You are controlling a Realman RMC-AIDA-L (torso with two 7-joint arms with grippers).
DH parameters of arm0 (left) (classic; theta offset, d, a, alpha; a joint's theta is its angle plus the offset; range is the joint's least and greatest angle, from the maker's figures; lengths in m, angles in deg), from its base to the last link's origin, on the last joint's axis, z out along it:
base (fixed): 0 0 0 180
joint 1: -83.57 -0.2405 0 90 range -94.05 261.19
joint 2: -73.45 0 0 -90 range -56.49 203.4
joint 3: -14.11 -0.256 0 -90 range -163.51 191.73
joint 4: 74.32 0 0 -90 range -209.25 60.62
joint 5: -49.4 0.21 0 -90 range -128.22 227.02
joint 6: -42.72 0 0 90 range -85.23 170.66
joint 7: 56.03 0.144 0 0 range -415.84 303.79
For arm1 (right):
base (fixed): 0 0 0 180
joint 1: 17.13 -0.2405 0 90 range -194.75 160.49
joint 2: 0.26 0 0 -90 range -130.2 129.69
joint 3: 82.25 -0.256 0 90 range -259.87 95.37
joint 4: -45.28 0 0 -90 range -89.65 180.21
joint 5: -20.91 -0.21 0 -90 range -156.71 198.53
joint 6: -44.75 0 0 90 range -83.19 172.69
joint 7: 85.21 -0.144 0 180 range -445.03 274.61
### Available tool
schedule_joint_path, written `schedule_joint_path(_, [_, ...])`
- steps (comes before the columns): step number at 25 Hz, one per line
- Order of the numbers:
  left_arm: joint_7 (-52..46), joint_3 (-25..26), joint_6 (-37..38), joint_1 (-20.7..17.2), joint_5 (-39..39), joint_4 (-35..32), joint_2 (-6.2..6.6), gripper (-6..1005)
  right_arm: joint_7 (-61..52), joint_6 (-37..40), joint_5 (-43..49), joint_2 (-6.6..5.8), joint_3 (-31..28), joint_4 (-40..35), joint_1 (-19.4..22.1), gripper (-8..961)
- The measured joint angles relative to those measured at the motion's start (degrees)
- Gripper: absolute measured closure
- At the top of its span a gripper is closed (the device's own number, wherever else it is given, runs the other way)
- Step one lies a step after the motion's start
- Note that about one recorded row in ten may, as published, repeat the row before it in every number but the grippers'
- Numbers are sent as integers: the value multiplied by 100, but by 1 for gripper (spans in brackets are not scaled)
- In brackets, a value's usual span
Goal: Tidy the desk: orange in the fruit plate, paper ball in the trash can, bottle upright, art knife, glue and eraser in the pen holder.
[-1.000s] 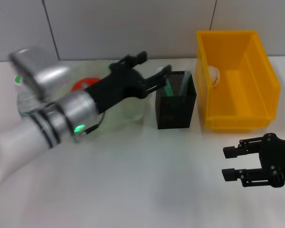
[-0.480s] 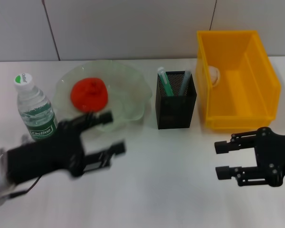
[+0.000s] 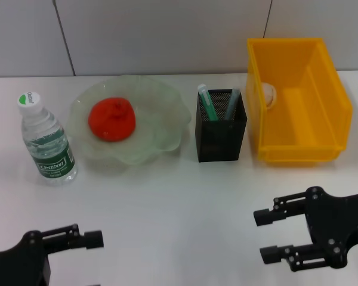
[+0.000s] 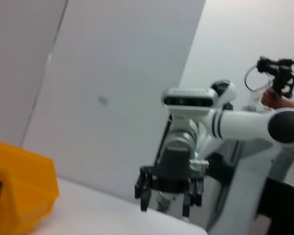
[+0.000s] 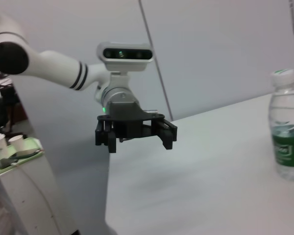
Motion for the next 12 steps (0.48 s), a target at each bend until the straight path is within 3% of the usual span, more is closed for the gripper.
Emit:
schedule_joint_path(5, [-53,316,147,54,710,-59,-7,191,21,-42,-3,-5,96,35,12,360])
schedule_joint_path(12, [-467,613,278,379,1378,-260,37,191,45,-151,22,-60,-218,128,95,360])
